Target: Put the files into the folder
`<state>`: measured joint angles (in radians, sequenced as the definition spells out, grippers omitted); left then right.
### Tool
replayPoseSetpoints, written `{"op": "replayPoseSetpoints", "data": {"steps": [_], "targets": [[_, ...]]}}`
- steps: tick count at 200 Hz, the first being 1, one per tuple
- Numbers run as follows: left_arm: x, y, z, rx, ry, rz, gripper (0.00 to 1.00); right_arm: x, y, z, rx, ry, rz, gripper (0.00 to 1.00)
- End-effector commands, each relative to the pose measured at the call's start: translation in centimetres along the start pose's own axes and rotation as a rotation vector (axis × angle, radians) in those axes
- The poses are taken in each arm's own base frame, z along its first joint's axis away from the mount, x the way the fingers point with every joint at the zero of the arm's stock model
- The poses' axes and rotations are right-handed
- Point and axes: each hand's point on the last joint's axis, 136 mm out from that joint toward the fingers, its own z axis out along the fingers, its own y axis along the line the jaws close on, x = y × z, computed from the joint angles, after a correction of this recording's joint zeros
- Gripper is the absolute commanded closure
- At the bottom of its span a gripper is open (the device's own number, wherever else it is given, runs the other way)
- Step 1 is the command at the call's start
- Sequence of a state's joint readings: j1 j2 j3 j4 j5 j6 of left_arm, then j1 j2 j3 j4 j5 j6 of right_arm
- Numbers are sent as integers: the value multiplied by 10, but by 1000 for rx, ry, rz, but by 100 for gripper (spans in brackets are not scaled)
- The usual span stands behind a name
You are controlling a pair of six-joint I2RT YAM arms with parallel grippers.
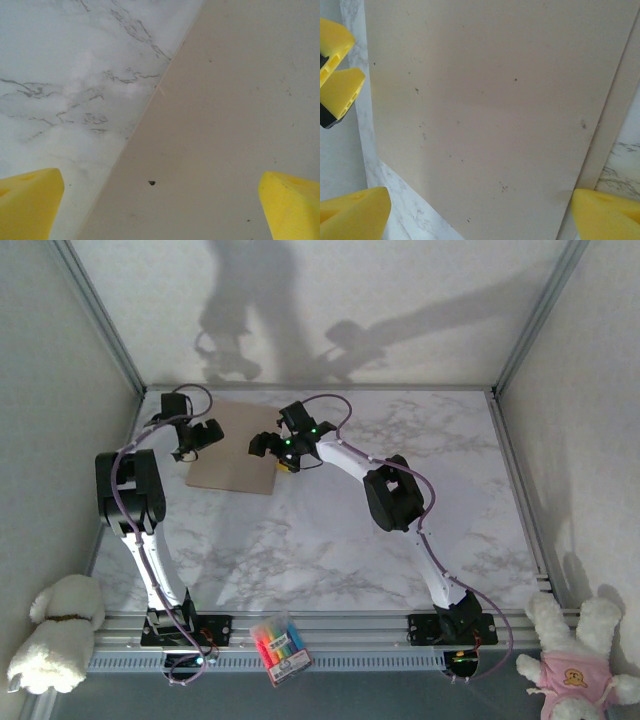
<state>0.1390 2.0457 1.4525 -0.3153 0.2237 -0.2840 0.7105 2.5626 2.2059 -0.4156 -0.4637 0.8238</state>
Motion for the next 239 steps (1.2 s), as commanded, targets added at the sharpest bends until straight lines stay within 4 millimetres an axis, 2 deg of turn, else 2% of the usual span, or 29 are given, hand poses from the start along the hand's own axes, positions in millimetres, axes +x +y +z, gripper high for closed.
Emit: {"op": "replayPoseSetpoints", "data": {"steps": [1,88,145,180,239], "targets": [[-4,-3,3,14,7,16,1,5,-12,9,47,12,19,7],[12,-14,6,100,57,8,2,5,-3,11,-4,23,36,7],[17,5,9,1,72,30,1,6,-6,14,7,30,62,6],[19,9,13,-35,78,42,0,7,-9,16,10,36,72,6],[31,-6,18,57,113,26,1,8,-8,17,3,44,80,6]]}}
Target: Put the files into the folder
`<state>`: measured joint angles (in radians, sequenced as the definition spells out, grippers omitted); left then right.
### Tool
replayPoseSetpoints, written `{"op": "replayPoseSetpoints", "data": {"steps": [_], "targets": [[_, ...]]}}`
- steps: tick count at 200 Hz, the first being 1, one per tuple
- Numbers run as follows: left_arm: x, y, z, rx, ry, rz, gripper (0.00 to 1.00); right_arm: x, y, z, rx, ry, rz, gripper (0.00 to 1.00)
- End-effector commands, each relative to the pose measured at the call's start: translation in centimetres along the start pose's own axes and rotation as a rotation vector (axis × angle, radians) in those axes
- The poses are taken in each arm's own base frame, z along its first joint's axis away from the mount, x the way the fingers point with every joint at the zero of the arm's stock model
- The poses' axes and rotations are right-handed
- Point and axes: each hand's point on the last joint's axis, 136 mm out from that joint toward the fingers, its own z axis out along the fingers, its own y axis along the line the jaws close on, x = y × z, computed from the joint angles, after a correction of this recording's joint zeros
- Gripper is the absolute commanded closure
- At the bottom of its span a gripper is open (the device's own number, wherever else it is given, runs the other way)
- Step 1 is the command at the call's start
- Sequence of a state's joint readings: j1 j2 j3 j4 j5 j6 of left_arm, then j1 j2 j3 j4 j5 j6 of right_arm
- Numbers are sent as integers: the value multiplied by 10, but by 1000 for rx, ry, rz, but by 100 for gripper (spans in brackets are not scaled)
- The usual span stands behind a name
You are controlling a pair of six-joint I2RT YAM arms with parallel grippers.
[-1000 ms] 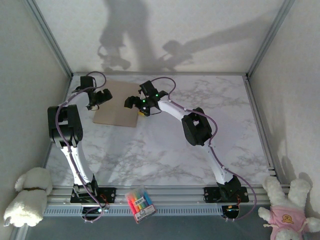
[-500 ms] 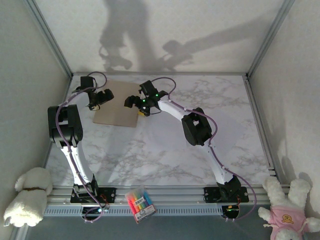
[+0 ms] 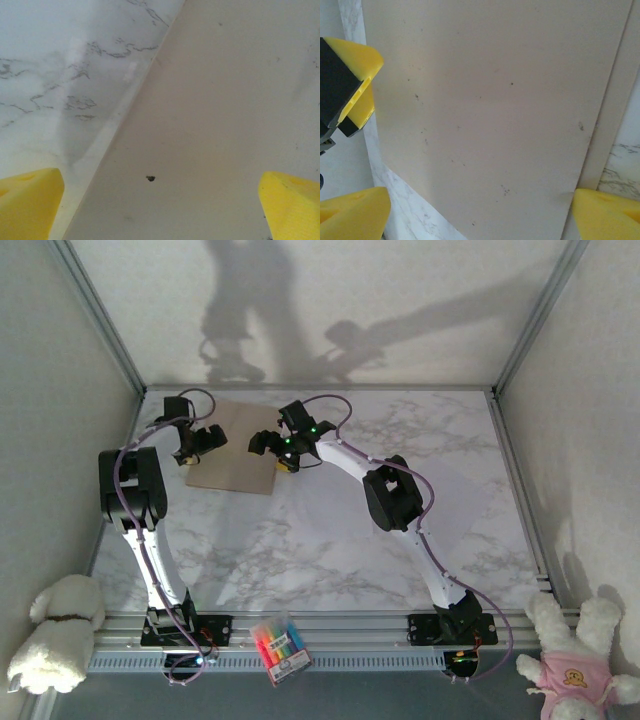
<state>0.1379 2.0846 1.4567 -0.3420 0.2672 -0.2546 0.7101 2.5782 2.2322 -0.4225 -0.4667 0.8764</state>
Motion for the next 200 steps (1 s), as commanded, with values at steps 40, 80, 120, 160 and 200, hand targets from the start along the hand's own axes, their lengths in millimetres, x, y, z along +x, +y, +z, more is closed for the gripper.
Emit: {"op": "replayPoseSetpoints", "data": {"steps": [40,80,120,160,200], "targets": [[18,-19,1,108,49,-4,3,11,1,13,-25,60,62,6],[20,-27,-6,151,49,-9,3,13,14,10,-57,75,117,5],[19,-31,-11,166,46,-8,3,10,28,2,-94,70,143,5],[18,-31,-15,169,42,-7,3,6,44,-11,-121,48,129,6],[22,-30,-15,167,51,-13,3,5,52,-21,-144,28,130,6]]}}
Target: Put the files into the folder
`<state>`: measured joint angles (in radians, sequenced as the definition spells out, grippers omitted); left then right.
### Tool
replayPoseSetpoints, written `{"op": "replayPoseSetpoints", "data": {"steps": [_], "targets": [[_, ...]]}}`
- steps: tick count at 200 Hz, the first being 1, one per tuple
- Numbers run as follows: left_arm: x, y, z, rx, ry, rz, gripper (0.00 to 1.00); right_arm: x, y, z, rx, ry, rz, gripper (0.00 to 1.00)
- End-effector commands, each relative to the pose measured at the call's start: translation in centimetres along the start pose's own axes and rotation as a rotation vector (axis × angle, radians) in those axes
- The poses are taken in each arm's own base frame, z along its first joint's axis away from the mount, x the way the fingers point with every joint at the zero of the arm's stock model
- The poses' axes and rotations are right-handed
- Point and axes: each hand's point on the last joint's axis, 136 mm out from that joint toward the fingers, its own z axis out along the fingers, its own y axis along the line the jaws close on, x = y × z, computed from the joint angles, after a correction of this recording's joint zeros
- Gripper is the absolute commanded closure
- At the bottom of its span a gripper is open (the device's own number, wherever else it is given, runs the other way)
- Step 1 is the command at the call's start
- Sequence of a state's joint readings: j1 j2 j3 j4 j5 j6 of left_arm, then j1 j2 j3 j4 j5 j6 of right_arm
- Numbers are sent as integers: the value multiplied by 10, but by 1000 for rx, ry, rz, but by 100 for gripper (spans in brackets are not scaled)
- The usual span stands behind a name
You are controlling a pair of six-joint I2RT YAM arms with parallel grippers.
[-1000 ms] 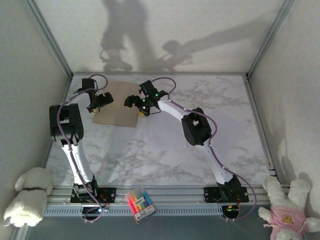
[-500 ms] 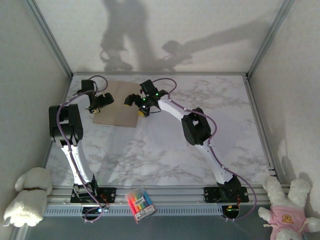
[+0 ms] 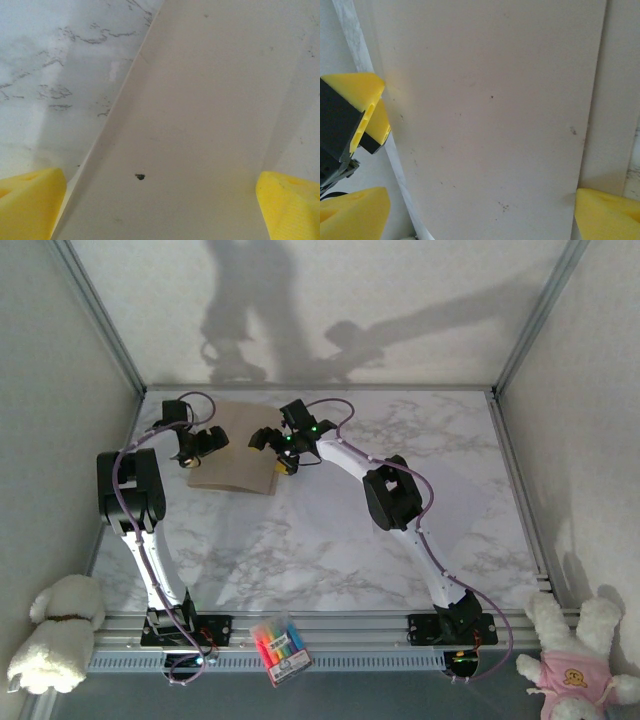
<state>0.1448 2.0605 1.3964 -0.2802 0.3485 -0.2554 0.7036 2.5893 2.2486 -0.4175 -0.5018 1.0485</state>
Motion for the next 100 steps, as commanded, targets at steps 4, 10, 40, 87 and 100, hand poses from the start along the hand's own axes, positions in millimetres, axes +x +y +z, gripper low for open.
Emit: {"op": "replayPoseSetpoints", "data": {"steps": [4,10,40,87,100], "targets": [[14,-23,-12,85,46,-14,3,15,47,-20,-118,19,-40,6],[15,-22,-12,84,47,-17,3,15,48,-21,-124,16,-38,6],[16,-22,-13,88,48,-24,3,16,49,-28,-134,0,-37,6],[17,-21,-14,88,49,-31,3,15,51,-39,-121,-28,-50,6],[17,-22,-14,89,48,-33,3,15,49,-38,-124,-27,-45,6]]}}
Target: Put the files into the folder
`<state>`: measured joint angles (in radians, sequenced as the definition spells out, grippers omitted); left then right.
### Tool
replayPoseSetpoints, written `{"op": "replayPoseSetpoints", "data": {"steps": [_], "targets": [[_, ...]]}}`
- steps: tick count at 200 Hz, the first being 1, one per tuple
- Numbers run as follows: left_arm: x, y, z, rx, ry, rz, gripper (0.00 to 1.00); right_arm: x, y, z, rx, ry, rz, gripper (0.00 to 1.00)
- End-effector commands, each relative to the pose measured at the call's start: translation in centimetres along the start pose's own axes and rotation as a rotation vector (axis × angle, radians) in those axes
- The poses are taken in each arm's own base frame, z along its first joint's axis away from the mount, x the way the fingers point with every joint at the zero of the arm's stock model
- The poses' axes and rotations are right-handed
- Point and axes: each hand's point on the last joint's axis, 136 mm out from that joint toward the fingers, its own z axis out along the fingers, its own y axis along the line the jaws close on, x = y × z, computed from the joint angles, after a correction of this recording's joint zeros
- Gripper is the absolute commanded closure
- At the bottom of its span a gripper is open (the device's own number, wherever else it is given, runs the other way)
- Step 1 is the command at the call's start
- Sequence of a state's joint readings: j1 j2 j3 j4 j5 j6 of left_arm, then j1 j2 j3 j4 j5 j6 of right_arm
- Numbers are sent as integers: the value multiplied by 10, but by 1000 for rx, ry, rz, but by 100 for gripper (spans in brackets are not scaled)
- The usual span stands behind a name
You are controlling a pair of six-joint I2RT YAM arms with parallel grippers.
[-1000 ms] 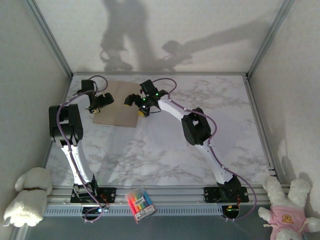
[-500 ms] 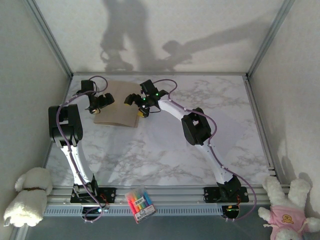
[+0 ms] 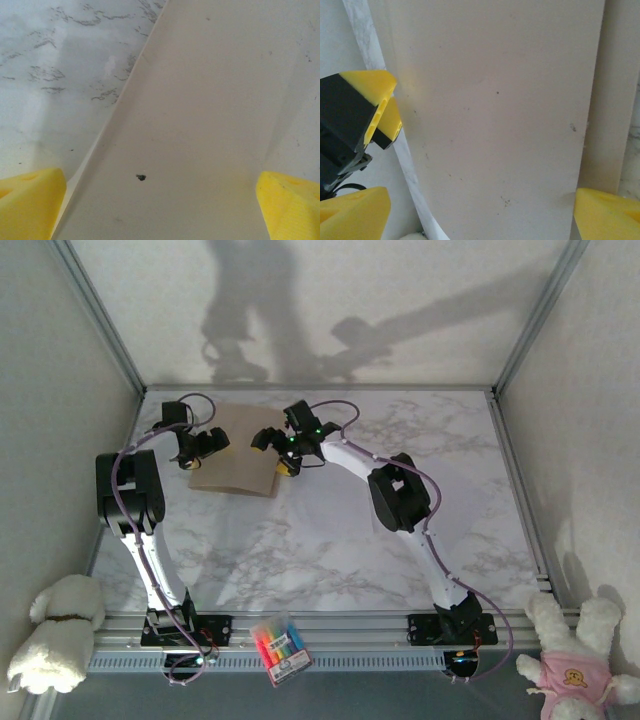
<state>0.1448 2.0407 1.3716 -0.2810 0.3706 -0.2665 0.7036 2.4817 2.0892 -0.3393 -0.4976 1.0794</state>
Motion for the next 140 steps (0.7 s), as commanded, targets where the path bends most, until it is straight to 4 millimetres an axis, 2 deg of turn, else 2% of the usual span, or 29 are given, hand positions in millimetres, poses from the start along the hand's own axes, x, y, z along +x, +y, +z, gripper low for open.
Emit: {"op": "replayPoseSetpoints", "data": {"steps": [1,87,140], "targets": [[11,-19,-10,70,35,-20,3,7,45,-20,-107,-10,-61,6],[13,-18,-11,69,41,-26,3,4,46,-25,-182,-28,-22,7],[12,-20,-13,74,37,-26,3,2,62,-31,-275,-41,-31,7]]}}
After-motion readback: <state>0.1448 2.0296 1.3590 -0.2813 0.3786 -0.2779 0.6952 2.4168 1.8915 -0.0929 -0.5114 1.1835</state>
